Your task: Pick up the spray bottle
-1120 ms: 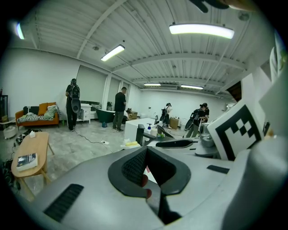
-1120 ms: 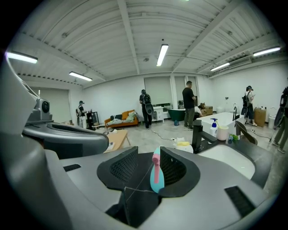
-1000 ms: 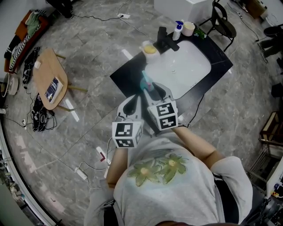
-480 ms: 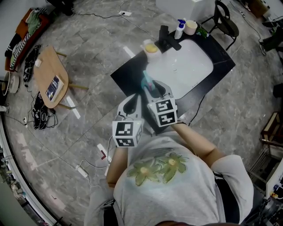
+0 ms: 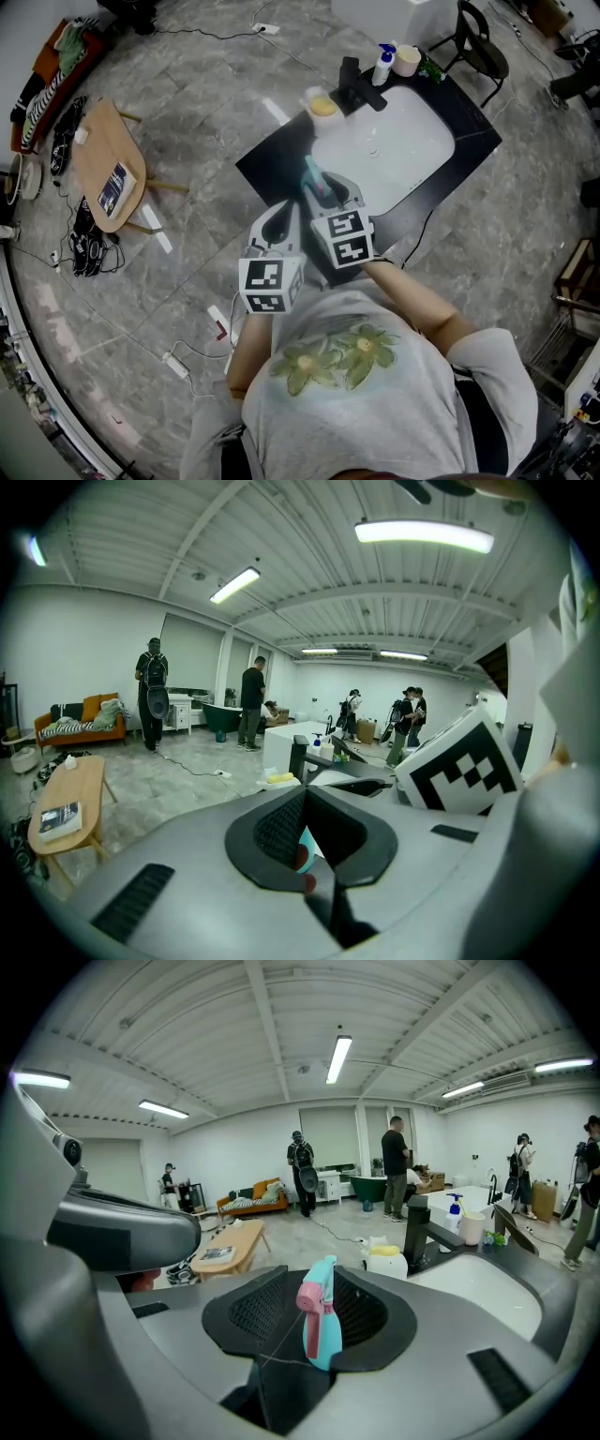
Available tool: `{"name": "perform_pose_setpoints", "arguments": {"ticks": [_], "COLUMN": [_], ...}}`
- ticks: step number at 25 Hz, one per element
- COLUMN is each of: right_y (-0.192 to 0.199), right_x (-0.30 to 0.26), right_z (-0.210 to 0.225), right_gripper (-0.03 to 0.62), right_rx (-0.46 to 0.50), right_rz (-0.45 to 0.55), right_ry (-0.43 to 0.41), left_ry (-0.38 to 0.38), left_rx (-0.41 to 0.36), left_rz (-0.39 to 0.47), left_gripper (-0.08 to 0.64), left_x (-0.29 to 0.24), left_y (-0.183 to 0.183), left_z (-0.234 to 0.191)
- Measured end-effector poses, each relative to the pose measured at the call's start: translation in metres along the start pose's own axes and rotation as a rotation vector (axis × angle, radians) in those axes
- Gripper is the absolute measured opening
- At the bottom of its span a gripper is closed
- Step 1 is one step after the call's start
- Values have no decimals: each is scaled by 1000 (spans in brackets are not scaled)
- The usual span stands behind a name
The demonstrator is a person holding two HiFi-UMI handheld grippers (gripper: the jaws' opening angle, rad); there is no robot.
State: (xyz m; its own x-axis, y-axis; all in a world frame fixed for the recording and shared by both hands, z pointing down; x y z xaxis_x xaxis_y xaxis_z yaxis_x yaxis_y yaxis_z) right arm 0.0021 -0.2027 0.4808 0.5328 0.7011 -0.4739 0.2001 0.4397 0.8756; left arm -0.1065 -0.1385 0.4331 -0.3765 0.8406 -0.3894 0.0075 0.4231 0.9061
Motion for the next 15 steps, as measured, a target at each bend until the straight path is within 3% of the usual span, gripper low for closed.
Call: {"name": "perform_pose_setpoints", "arguments": {"ticks": [15], "right_y": [7], "right_x": [-14], "right_z": [7], "right_gripper": [127], "right_rx": [-9], "right_rz": [-22], "right_ry": [19], "left_ry": [4], "left_rx": [10], "left_rz": [3], "left_gripper": [8], "left_x": [-5], "left_y": [3], "left_z": [-7]}}
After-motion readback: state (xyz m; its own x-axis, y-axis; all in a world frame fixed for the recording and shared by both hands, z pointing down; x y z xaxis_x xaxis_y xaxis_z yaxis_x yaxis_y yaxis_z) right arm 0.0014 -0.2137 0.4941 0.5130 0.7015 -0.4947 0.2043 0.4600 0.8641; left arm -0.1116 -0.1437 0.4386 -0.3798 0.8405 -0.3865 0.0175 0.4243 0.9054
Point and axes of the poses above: the fingertips, and each gripper's own axes: x backward along the fingers, z to its right, y out of its underside, the point moved 8 cm from there along x, backward along the fingers
